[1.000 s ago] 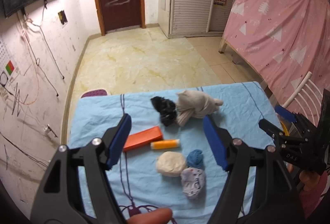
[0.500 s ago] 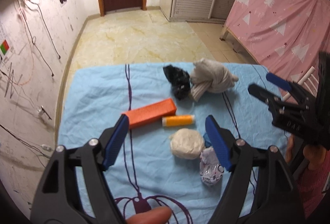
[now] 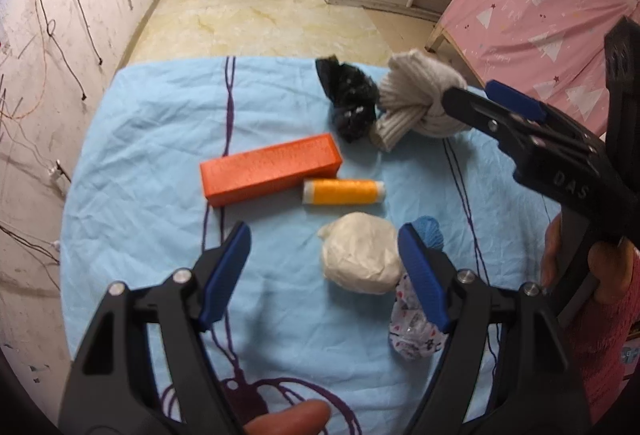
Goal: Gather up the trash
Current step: 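Grasp the white crumpled ball with the left tool while the right tool grasps the grey knit hat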
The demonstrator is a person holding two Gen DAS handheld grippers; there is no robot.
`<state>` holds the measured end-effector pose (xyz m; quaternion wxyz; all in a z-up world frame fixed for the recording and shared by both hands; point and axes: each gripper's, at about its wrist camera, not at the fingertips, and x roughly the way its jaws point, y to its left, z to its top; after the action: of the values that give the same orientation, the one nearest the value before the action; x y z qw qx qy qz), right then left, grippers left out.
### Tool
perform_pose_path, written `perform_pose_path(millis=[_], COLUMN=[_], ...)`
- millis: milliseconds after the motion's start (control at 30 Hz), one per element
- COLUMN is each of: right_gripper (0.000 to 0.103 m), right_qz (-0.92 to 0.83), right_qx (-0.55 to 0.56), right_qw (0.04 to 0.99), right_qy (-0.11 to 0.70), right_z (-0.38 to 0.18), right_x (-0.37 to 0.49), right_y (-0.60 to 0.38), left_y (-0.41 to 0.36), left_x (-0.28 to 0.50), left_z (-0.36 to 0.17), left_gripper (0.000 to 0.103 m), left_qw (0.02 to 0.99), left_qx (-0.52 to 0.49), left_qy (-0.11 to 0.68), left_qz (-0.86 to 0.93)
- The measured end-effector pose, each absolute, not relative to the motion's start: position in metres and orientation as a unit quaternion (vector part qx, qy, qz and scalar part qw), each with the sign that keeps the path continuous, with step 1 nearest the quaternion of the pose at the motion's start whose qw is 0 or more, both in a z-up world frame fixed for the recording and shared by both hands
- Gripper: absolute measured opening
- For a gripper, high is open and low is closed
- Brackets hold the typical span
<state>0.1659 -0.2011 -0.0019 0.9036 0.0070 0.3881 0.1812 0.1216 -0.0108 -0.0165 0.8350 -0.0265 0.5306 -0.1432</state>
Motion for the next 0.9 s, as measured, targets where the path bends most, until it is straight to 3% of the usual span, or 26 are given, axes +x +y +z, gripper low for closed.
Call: perform_pose_path(millis=[300,467,533,667,733,900], right_gripper=[0.078,0.078,0.077,0.050,0.045,0.044], right_qz=[0.187,0.188,0.183,0.184,0.180,0.180], right_qx=[0.000,0.007,0.008,0.004,-0.003,-0.005], right_qw=[0.895,0.895,0.894,0.895,0.897,0.900], right_qy=[0.405,0.405,0.409,0.407,0.403,0.397], right_z=[-0.022,-0.028,-0.030,-0.031,-0.030,-0.027], right_x=[0.183,0.187,0.188,0.185,0.183,0.176], right_y=[-0.193,-0.196,-0.197,-0.199,-0.197,-0.197], left_y=[-0.020,-0.028,-0.033,-0.037,-0.035,-0.029], left_x=[0.127,0.124,0.120,0.116,0.114,0.105], left_z=[-0.030,-0.027,-0.026,-0.024,-0.023,-0.013], left_gripper=[0.068,0.041,0.039,0.039,0.039,0.038], left_qw=[0.820,0.815,0.818,0.823,0.825,0.836], left_qx=[-0.039,-0.049,-0.041,-0.033,-0.034,-0.033], left_qy=[0.551,0.551,0.549,0.544,0.542,0.528], left_qz=[-0.152,-0.170,-0.168,-0.162,-0.160,-0.145])
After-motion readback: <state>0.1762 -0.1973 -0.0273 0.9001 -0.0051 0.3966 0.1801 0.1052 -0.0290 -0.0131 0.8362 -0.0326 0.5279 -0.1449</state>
